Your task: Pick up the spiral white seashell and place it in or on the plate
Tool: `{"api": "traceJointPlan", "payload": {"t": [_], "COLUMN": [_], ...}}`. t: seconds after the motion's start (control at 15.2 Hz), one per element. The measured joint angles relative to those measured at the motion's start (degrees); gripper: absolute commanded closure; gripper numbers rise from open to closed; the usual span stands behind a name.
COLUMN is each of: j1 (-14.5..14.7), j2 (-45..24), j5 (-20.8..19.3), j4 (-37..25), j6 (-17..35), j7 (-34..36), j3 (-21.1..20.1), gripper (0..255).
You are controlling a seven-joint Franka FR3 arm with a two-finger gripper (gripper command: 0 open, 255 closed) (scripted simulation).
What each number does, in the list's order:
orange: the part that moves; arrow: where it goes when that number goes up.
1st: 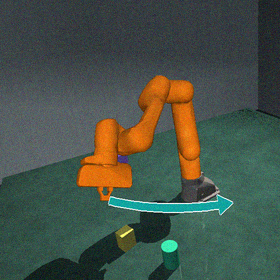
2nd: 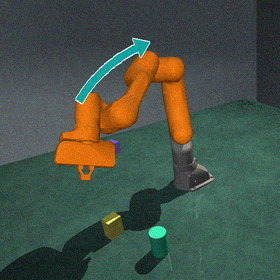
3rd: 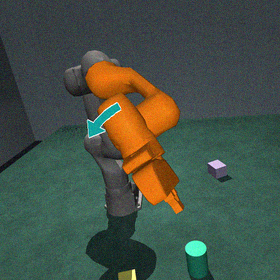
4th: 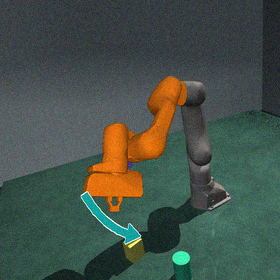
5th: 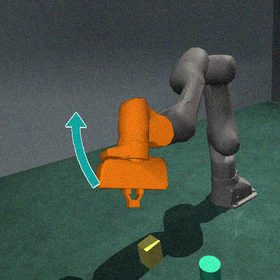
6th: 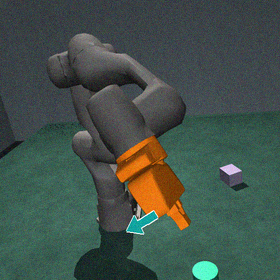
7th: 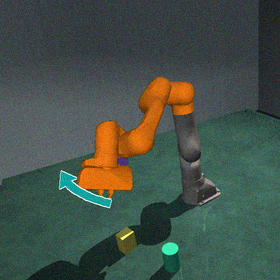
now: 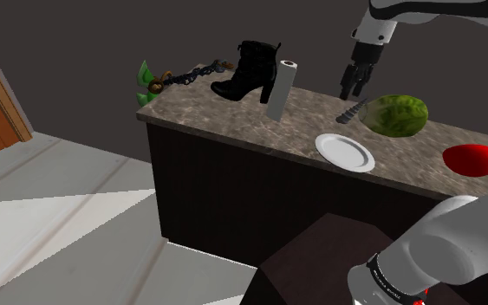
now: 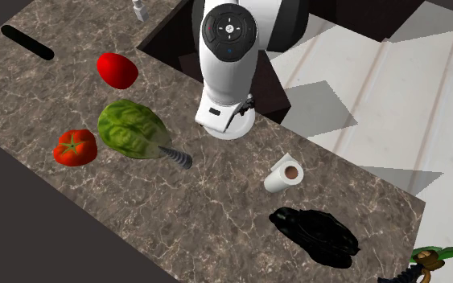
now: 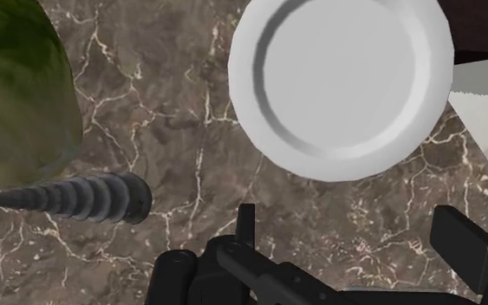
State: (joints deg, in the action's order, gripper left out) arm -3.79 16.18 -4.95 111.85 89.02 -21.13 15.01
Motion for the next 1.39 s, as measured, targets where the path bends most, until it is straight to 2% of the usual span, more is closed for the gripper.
{"api": "traceJointPlan", "payload": {"t": [0.26, 0.86, 1.06, 1.39], "j1": [-1.53, -6.29, -6.86, -6.85], "j2": [-9.05, -31.39, -32.71, -31.41], "j5": [-1.73, -3.21, -3.49, -4.02], "j4": [-7.53, -29.56, -29.42, -24.24], "j6": [-1.88, -8.21, -7.2, -3.32], "j7": [-4.89, -14.62, -15.31, -14.9], "j3": [2.9, 6.91, 7.18, 7.33], "gripper": [0, 0, 0, 0]}}
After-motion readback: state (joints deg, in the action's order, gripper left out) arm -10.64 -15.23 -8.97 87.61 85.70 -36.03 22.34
